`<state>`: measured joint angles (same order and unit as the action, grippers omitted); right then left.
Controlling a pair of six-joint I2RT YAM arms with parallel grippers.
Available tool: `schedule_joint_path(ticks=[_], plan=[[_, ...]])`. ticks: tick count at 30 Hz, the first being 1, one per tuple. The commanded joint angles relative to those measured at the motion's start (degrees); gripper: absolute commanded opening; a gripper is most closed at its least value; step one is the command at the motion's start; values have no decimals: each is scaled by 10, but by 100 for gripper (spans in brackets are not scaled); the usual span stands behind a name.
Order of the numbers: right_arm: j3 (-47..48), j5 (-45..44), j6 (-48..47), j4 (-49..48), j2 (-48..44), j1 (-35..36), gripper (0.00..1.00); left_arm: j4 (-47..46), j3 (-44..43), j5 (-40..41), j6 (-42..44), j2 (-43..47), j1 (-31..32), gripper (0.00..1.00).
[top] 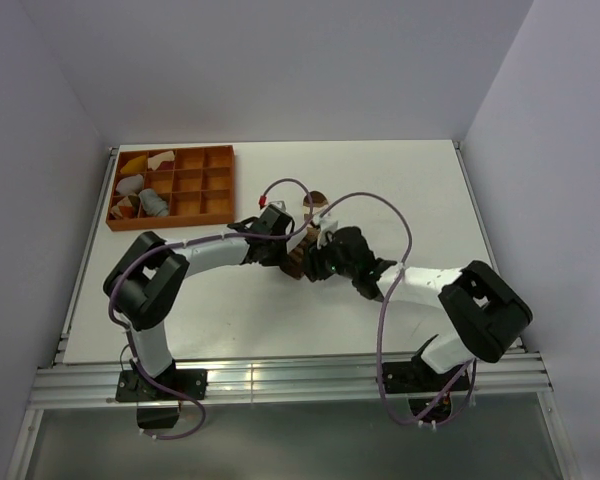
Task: Roll the socks
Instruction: Roll the sock at the center of the board.
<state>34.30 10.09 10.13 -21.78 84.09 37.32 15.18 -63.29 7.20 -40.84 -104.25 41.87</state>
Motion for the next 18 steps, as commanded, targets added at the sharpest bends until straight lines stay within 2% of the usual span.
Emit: schedule_joint_path(ticks=[1,9,18], plan=[[-35,-82,-46,-98,-18,62,52,24,-24,11,17,-18,5,0],[-41,-268,-135,-142,16,171,53,40,-38,9,23,-32,5,0],[10,-291,-177,-129,89,212,51,47,-48,3,32,-34,5,0]])
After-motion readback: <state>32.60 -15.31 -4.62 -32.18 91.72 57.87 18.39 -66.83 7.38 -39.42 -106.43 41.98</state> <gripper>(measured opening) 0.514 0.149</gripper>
